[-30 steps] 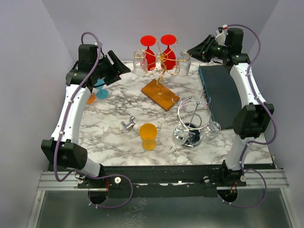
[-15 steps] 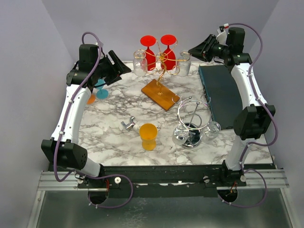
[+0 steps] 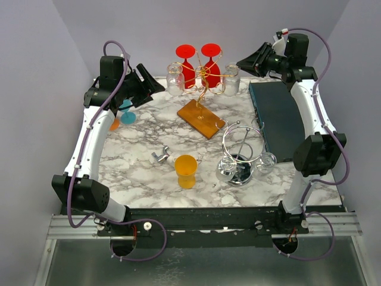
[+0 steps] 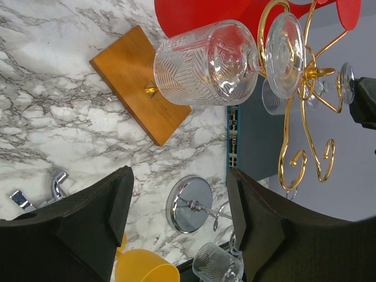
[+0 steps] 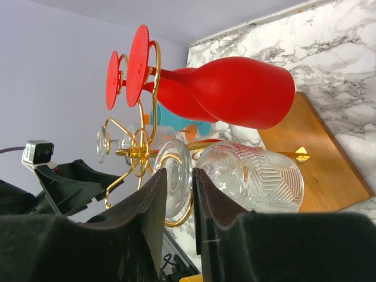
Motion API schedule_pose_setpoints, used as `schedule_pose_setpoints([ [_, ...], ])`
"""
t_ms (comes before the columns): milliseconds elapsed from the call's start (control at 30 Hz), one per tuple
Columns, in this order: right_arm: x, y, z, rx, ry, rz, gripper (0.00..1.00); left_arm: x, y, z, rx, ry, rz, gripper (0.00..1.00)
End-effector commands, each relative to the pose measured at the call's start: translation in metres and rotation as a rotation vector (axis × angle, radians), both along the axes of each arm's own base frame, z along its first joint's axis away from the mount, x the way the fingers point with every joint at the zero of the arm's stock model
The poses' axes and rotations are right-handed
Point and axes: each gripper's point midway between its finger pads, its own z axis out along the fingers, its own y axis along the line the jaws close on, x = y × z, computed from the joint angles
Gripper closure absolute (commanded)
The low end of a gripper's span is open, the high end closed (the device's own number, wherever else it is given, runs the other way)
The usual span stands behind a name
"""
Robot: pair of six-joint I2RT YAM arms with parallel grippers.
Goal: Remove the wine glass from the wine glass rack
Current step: Pick up the wine glass from the wine rack.
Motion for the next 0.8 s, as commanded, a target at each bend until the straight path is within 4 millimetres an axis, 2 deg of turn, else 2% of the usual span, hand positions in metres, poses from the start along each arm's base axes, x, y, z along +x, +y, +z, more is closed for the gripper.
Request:
schedule_pose_setpoints([
  [0,-0.016,0.003,0.023,0.021,-0.043,0.031,0.72,-0.001,-0.004,0.003,-0.008,-0.018,-0.006,0.29],
  [467,-0.016,0.012,0.014,0.018,-0.019,0.047,0.72,-0.001,-0.004,0.002,-0.006,-0.017,-0.006,0.29],
  [767,-0.017,0.020,0.017,0.028,-0.024,0.061,0.72,-0.001,-0.005,0.000,-0.008,-0.013,-0.008,0.29],
])
